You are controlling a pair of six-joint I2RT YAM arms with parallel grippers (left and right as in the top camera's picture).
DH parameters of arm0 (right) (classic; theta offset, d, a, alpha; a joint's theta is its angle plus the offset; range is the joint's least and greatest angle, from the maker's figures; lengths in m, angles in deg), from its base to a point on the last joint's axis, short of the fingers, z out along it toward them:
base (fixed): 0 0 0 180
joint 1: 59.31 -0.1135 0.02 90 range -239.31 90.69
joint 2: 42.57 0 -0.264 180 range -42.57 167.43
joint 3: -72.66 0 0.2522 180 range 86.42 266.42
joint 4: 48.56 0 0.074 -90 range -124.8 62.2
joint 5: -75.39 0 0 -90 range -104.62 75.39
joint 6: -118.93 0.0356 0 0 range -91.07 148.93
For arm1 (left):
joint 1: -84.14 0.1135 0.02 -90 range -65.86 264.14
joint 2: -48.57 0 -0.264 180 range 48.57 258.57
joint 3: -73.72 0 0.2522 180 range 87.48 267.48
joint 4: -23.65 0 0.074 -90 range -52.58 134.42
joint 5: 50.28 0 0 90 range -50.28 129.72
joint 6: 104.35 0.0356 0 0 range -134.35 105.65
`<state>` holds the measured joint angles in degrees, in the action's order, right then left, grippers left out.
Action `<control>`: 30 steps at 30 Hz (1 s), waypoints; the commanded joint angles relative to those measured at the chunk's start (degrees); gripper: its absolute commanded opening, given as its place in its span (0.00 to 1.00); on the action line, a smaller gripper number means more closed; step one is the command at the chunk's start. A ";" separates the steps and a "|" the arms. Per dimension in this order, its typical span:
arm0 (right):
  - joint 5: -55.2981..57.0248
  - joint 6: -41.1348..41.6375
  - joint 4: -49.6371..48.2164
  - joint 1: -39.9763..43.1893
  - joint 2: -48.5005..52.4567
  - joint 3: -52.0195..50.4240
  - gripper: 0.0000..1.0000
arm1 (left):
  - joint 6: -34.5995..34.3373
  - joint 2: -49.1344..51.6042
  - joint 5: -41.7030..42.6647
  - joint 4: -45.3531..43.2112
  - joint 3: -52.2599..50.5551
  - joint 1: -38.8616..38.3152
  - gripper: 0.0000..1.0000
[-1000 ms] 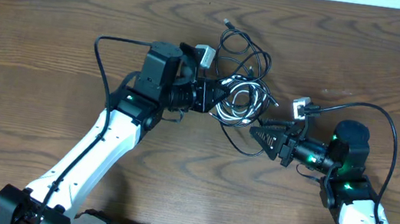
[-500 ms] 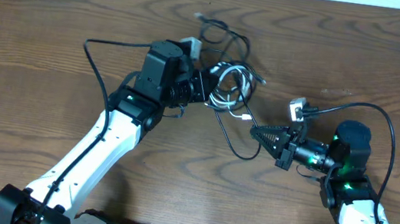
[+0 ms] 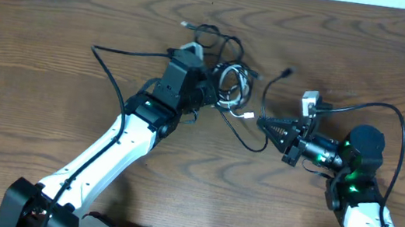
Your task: Untangle cables
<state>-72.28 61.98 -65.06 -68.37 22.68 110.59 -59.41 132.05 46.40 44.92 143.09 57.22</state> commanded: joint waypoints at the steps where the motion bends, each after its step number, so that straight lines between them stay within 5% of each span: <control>1: 8.66 3.37 4.24 1.70 0.00 0.20 0.01 | -11.47 -0.04 -14.08 -0.26 -0.33 0.66 0.08; 7: 19.02 8.85 18.05 1.92 0.02 0.20 0.01 | -27.58 -0.04 -12.55 -0.61 -0.33 1.11 0.08; 11: 19.21 8.68 20.98 1.77 0.02 0.17 0.01 | -28.92 0.00 -0.20 -4.66 -0.33 1.11 0.08; 21: 26.01 8.72 22.29 1.77 0.02 0.17 0.01 | -3.23 0.00 29.92 -16.79 -0.33 1.14 0.08; 27: 26.01 8.72 22.38 1.77 0.02 0.17 0.02 | 5.55 0.00 32.37 -15.26 -0.33 1.14 0.08; 30: 26.03 8.70 22.86 1.77 0.02 0.17 0.10 | 8.72 0.00 32.35 -15.39 -0.33 1.14 0.08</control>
<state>-46.78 70.51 -42.66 -66.65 22.68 110.65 -58.01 132.12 75.56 29.91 142.70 58.21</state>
